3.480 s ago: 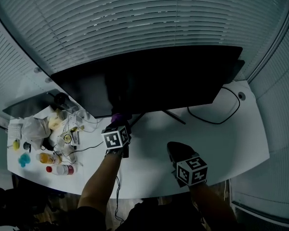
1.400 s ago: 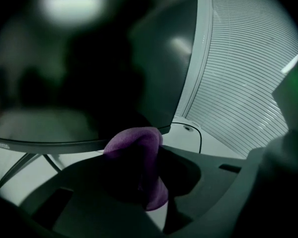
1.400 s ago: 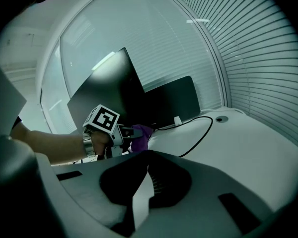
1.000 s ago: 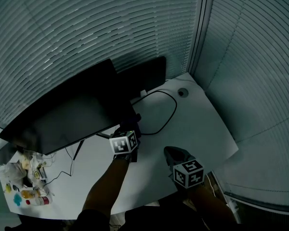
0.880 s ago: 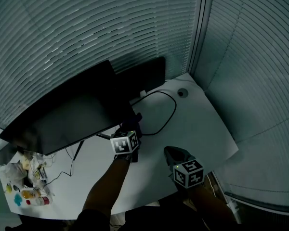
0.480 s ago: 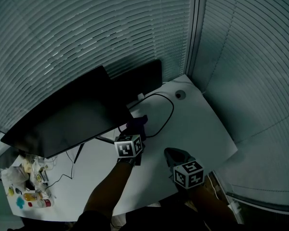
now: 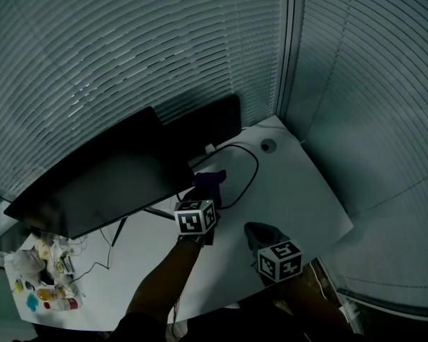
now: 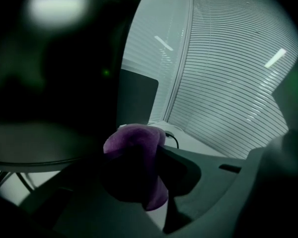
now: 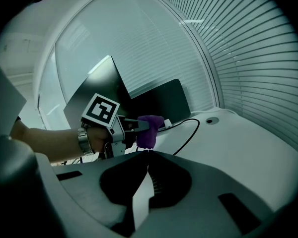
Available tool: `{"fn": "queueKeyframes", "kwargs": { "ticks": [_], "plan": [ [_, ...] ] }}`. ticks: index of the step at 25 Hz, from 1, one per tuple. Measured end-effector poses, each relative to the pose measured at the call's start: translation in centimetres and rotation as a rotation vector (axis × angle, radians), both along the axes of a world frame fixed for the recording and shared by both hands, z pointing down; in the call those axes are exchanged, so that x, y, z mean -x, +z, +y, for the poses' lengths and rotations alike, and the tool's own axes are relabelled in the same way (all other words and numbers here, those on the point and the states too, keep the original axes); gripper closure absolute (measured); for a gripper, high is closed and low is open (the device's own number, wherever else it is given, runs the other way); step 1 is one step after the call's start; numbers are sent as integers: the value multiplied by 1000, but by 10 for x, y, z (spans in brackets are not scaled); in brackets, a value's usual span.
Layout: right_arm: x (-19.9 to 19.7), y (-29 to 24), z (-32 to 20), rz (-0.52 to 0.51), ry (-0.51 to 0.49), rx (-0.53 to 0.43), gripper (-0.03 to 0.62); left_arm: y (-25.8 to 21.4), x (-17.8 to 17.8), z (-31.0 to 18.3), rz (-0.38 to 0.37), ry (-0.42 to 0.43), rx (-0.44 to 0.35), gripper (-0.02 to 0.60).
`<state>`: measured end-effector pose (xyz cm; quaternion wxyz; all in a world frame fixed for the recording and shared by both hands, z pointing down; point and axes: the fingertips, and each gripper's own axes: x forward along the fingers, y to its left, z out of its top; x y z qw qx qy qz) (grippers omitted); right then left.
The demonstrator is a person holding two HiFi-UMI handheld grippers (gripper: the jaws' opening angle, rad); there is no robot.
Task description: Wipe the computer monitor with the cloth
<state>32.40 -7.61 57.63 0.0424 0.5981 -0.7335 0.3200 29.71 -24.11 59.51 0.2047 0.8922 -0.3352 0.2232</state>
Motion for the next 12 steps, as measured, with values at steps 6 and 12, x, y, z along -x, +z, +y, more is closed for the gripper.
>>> {"fn": "queueKeyframes", "kwargs": {
  "ticks": [6, 12],
  "plan": [
    [-1, 6, -2, -1, 1, 10, 569, -3, 8, -16, 23, -40, 4, 511],
    [6, -1, -2, -3, -4, -2, 570, -31, 11, -18, 56, -41, -25, 511]
  ]
}}
